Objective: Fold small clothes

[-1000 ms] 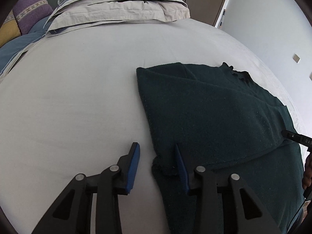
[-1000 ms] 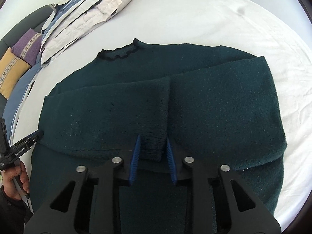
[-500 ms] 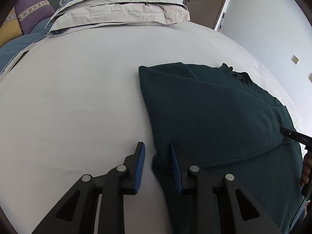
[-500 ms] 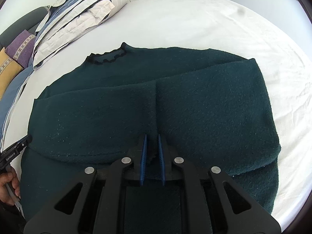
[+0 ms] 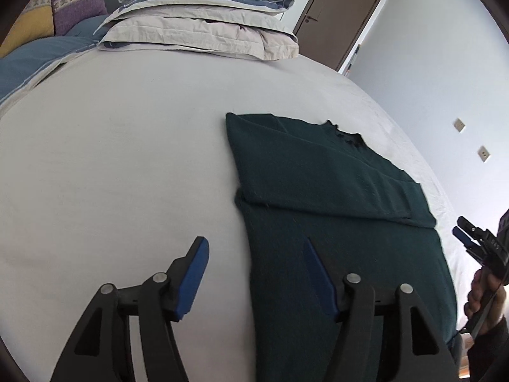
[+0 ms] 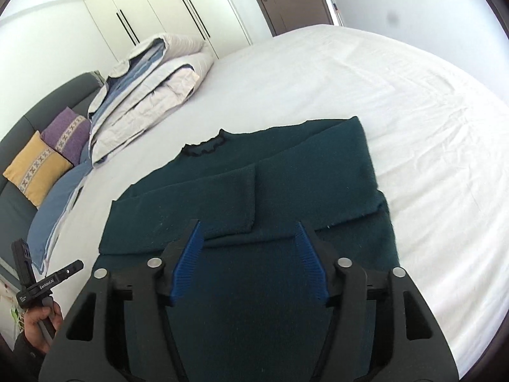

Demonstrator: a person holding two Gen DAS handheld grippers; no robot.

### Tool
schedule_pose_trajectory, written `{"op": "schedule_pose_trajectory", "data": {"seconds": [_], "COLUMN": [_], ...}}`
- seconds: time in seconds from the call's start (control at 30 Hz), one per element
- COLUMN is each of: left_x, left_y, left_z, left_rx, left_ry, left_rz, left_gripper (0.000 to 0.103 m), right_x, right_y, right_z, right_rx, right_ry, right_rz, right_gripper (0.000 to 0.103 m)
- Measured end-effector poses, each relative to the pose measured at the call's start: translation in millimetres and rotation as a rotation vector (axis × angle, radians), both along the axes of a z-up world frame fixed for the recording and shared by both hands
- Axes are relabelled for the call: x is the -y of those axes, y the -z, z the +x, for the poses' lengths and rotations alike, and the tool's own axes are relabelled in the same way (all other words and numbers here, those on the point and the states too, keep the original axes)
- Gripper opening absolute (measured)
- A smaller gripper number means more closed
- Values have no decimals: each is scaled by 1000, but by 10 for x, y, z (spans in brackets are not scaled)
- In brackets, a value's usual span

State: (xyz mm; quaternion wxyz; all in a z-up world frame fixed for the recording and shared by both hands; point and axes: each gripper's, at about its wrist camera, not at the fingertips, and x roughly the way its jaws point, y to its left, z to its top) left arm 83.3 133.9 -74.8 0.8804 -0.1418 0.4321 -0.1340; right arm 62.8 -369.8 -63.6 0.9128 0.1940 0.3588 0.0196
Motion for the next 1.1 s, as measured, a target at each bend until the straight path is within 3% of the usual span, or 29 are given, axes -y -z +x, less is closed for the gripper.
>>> {"op": "schedule_pose_trajectory", "data": {"seconds": [0.17,0.33,0.53,0.6,0.83,0.9,1.03,1.1], "left_x": [-65,-178,-149,-90,-131,-161,-162,-155], "left_y": [170,310,460,504,653,665,721,721], "left_z": [-729,-1318,-1567,-1593,-1651,-1642,-1607,-1615], "left_rx": [-98,-173,-249,-252,-301,-299,-322,-322], "left_ry": [69,59,69,79,89,81,89,98], "left_rz": [-18,-68,-149,-140,-232,-243,-259,-258], "left_gripper": [69,68,66,63,55,50,24,21], "right_x": [60,162,310,350,495,537,682,754], "right_y": [2,47,102,115,139,171,244,292], "right_z": [-721,-1417,-1919,-2042,-2208,-2226,-2269,-2313], "right_rx": [-39,-71,-110,-117,-177,-221,-318,-354], "right_ry": [-55,-65,-76,-78,-98,-94,-72,-62], "right_rz": [61,80,92,104,112,98,90,103], "right_gripper": [62,62,62,62,62,62,61,61]}}
